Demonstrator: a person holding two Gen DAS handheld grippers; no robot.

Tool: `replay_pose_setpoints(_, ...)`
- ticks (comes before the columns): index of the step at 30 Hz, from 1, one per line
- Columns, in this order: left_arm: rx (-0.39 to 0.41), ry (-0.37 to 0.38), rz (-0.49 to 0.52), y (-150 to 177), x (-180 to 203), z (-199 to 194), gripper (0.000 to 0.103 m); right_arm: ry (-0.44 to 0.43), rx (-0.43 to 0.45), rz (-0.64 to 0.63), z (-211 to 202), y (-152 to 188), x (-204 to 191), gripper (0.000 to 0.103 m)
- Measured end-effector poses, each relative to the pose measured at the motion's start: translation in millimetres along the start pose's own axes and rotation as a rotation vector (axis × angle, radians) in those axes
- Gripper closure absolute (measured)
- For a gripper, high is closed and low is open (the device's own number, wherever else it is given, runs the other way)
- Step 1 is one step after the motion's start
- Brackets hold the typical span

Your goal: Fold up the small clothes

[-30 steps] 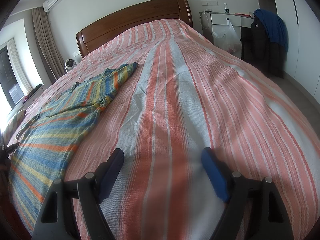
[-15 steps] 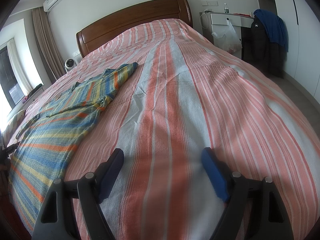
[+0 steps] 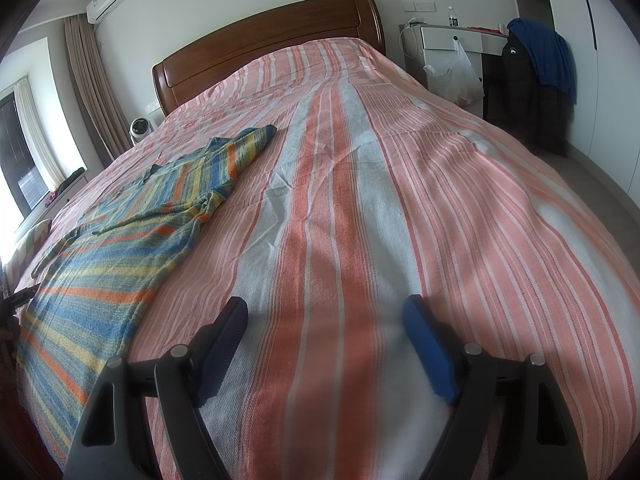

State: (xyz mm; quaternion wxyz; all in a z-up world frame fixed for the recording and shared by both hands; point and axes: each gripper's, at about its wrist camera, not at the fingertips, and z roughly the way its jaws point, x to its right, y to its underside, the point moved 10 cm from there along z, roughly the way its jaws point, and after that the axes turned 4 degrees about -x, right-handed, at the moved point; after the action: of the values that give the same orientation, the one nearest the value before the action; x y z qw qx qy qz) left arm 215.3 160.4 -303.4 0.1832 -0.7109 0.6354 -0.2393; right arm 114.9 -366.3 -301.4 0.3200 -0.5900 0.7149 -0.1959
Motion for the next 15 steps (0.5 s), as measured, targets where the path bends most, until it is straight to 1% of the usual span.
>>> replay_pose_setpoints(2,-0.038,0.085,-0.007,-3.7,1.4,-10.7,0.001,-0.001,0.000,0.000,-0.2,-0.6,0.6,0.023)
replay_pose_setpoints(4,-0.071,0.158,-0.046,-13.6,-7.1,-20.9,0.001,0.000,0.000,0.000,-0.1,-0.5,0.6,0.023)
replay_pose_setpoints(5,-0.094,0.188,-0.085,-20.6,-16.6,-25.4,0.001,0.000,0.000,0.000,-0.1,-0.5,0.6,0.023)
replay_pose_setpoints(7,-0.115,0.218,-0.154,-32.2,-35.0,-31.2,0.001,-0.002,0.001,0.000,-0.3,-0.5,0.6,0.023)
replay_pose_setpoints(9,-0.127,0.205,-0.175,-38.1,-48.7,-32.7,0.001,-0.003,0.002,0.001,-0.3,-0.8,1.1,0.023)
replay_pose_setpoints(13,-0.144,0.116,-0.135,-38.6,-64.2,-33.6,0.001,-0.003,0.002,0.001,-0.5,-1.1,1.3,0.023)
replay_pose_setpoints(15,-0.150,0.110,-0.131,-34.5,-64.0,-32.8,0.001,-0.003,0.002,0.001,-0.5,-1.0,1.2,0.023)
